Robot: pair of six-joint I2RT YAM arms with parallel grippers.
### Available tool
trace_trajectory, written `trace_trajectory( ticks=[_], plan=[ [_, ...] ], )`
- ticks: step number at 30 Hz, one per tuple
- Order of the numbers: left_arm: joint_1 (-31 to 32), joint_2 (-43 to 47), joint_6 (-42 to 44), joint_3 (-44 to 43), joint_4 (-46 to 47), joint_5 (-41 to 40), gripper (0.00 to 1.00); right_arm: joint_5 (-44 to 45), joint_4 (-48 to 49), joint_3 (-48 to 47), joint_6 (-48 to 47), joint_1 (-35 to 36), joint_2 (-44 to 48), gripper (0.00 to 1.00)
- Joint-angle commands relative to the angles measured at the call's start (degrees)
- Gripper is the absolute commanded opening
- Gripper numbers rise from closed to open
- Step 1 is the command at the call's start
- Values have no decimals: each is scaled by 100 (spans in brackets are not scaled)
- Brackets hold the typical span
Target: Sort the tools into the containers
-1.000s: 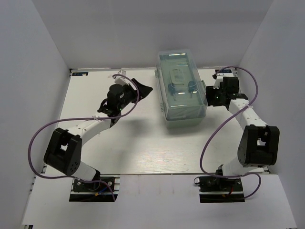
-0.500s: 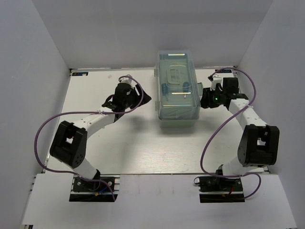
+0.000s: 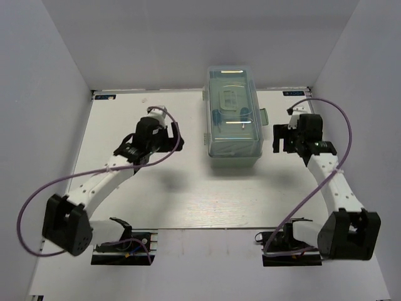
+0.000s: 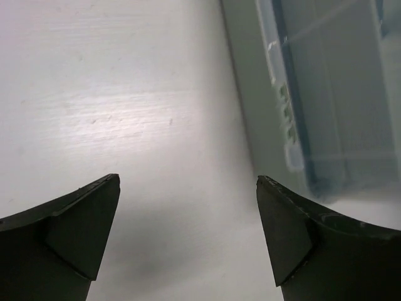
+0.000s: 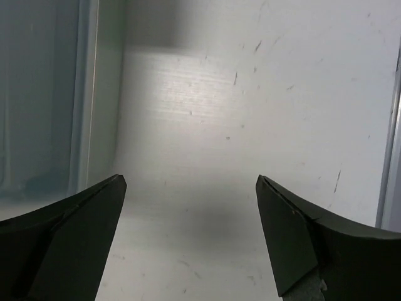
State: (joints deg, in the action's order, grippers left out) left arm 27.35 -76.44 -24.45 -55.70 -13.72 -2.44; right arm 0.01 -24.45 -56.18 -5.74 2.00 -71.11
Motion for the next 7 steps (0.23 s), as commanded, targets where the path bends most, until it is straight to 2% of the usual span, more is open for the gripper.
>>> trace_trajectory(
  ticks=[1, 4, 7],
  plan=[
    [24, 989, 1001, 480, -536, -248, 100, 61, -130, 449, 406, -15, 571, 90],
    [24, 1693, 1283, 736, -536, -248, 100, -614, -8, 1116, -49, -15, 1098, 90],
    [24, 2027, 1416, 798, -597, -99, 100, -818, 239, 1662, -200, -15, 1521, 90]
  ],
)
